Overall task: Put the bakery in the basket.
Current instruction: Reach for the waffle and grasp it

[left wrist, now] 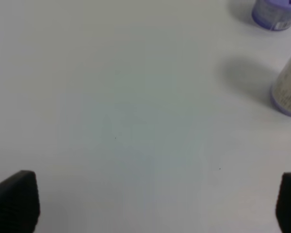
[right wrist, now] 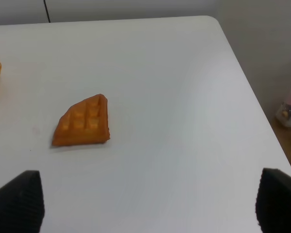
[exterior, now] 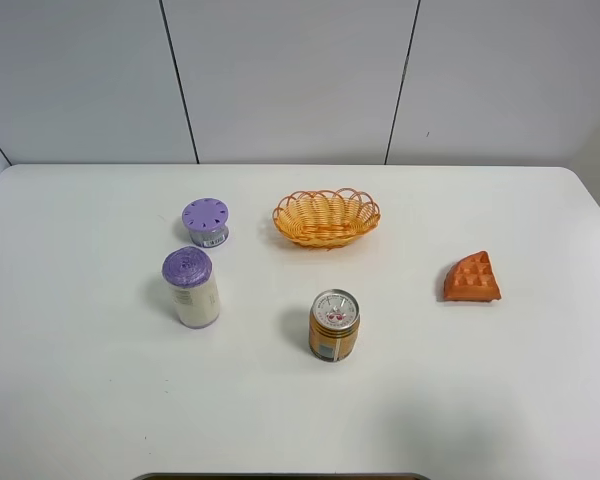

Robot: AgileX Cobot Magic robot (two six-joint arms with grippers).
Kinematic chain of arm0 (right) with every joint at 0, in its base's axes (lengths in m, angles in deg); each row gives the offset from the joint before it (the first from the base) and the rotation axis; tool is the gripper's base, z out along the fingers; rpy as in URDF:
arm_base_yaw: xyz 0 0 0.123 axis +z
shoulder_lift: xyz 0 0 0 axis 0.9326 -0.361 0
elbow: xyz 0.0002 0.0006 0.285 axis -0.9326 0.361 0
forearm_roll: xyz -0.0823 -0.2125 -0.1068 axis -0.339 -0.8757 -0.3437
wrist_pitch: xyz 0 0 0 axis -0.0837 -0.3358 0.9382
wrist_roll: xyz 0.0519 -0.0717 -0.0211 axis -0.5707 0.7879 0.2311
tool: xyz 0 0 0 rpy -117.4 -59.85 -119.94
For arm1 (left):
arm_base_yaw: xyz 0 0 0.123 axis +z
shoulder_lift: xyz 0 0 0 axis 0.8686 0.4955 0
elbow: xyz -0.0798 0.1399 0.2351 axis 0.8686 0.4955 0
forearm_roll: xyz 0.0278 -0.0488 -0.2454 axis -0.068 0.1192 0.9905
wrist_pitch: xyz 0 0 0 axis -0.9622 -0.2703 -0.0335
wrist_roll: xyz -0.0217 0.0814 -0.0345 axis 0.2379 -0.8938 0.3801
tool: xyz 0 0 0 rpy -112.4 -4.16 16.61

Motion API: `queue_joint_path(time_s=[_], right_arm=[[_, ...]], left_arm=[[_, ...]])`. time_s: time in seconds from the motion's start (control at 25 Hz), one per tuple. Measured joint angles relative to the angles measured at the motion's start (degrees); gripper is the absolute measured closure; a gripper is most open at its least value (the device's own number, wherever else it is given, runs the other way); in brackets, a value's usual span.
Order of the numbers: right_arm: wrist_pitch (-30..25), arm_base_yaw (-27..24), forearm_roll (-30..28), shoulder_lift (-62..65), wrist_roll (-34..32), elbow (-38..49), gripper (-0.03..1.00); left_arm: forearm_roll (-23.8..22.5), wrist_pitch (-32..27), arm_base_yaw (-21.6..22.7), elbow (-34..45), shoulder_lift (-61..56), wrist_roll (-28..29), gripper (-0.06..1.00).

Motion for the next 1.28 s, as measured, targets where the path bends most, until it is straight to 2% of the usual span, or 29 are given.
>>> queue_joint_path(time_s=[1.04,1.28], right_arm=[[0.0,0.0,1.1,0.0,0.0,0.0,0.11],[-0.2,0.0,3.1,-7.9,0.0,-1.5,0.11]], left_arm=[[0.0,0.0,0.0,0.0,0.0,0.0,-0.05],[0.0,0.0,0.0,0.0,0.0,0.0,-0.05]])
